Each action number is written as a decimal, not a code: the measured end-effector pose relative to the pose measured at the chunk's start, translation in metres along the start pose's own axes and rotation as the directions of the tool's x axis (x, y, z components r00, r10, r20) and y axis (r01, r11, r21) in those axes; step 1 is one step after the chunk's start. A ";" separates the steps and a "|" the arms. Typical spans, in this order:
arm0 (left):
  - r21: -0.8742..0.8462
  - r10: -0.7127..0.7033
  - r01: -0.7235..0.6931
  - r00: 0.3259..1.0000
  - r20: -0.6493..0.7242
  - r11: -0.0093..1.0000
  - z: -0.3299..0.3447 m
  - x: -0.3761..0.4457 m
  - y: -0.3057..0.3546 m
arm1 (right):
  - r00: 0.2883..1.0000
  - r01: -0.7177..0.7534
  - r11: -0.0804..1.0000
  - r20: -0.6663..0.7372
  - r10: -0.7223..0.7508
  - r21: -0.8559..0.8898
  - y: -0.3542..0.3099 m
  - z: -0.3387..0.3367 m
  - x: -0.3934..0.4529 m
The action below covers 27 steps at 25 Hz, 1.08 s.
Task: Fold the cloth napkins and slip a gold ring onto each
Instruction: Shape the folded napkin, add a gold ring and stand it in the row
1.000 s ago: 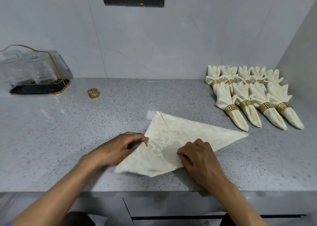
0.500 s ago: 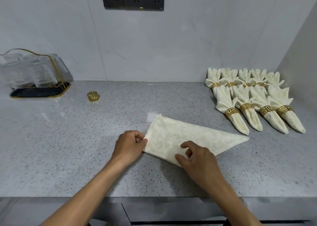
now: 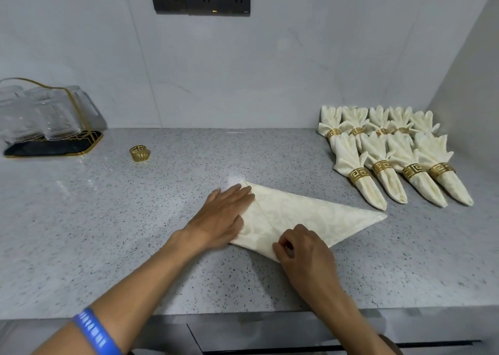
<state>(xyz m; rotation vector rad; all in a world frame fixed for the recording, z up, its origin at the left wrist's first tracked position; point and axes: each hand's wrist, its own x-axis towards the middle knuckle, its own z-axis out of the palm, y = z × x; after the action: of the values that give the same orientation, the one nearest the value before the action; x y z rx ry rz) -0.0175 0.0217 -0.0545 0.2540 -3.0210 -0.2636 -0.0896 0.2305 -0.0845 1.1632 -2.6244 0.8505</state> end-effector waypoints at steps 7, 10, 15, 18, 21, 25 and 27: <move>0.001 -0.135 0.136 0.986 -0.101 0.991 0.014 0.012 -0.006 | 0.997 0.019 0.972 -0.063 -0.035 -0.233 -0.005 0.000 -0.003; 0.054 -0.051 0.077 0.924 -0.378 0.996 0.003 -0.034 0.028 | 0.996 0.010 0.927 -0.078 -0.042 -0.375 -0.027 0.005 -0.016; -0.089 -0.200 0.185 0.956 -0.216 0.979 0.005 -0.086 0.030 | 0.992 0.127 0.990 0.012 -0.127 -0.053 -0.079 0.014 -0.033; -0.093 -0.185 0.165 0.942 -0.280 0.982 0.010 -0.099 0.023 | 0.971 0.028 0.965 0.222 -0.089 0.261 -0.083 0.004 -0.028; -0.071 -0.209 0.197 0.937 -0.281 0.978 0.016 -0.106 0.031 | 0.978 0.112 0.976 0.151 -0.142 0.189 -0.054 -0.014 0.008; -0.078 -0.210 0.196 0.949 -0.237 0.977 0.024 -0.105 0.033 | 0.899 0.309 0.919 0.391 -0.198 -0.245 -0.024 -0.011 0.080; -0.077 -0.159 0.143 0.950 -0.271 0.987 0.029 -0.110 0.031 | 0.800 0.405 0.873 0.568 -0.194 -0.272 -0.018 0.002 0.095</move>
<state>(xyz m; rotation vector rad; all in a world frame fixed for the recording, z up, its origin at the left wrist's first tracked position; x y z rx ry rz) 0.0827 0.0758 -0.0870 0.4761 -2.7173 -0.2976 -0.1414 0.1596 -0.0451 1.8273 -2.6728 -0.0766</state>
